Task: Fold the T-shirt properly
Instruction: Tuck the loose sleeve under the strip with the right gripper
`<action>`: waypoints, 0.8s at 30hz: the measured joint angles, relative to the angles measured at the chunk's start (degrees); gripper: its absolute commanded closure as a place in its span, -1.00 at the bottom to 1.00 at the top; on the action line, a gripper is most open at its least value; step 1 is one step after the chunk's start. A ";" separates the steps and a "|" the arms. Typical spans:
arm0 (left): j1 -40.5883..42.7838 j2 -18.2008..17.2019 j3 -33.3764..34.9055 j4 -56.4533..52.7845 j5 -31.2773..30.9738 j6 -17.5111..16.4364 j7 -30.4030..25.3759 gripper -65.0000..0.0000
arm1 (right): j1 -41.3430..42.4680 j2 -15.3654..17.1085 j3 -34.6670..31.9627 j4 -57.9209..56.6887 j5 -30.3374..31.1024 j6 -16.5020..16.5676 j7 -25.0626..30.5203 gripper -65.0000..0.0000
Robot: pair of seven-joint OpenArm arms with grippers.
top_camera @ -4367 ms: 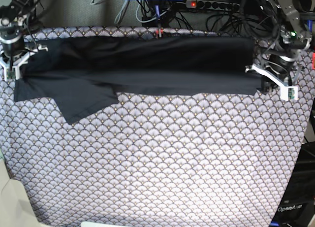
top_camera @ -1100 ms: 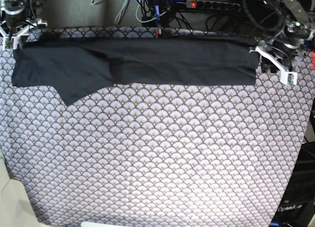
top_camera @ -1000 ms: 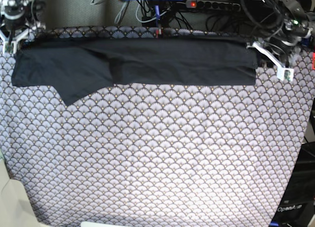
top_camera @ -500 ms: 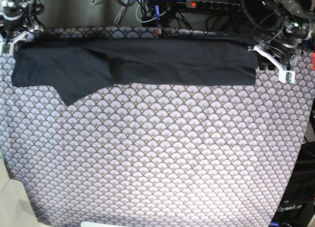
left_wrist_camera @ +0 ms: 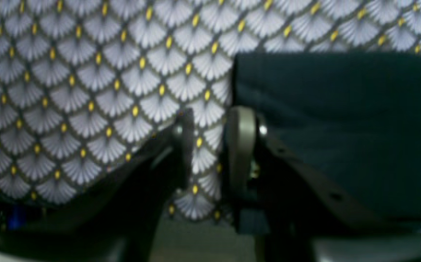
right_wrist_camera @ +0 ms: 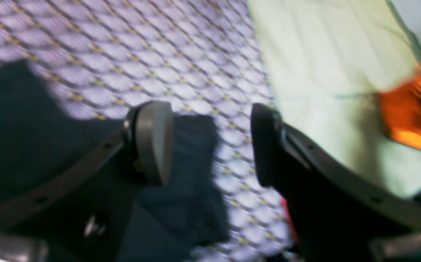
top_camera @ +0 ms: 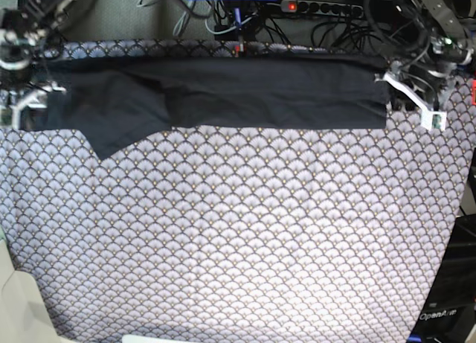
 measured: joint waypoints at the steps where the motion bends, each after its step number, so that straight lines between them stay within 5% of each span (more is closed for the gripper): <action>1: 0.13 0.07 0.00 0.00 0.00 0.00 0.00 0.47 | 0.37 -0.22 -1.22 -0.09 0.02 0.07 -2.49 -0.08; 15: 0.31 0.04 -2.45 0.00 0.04 0.00 0.57 0.47 | 5.64 4.94 -20.55 -0.33 0.39 0.04 -27.19 -0.09; 24: 0.33 0.04 -2.51 0.00 0.07 -0.02 0.55 0.47 | 14.67 4.96 -21.66 -9.20 0.61 0.02 -35.10 -0.09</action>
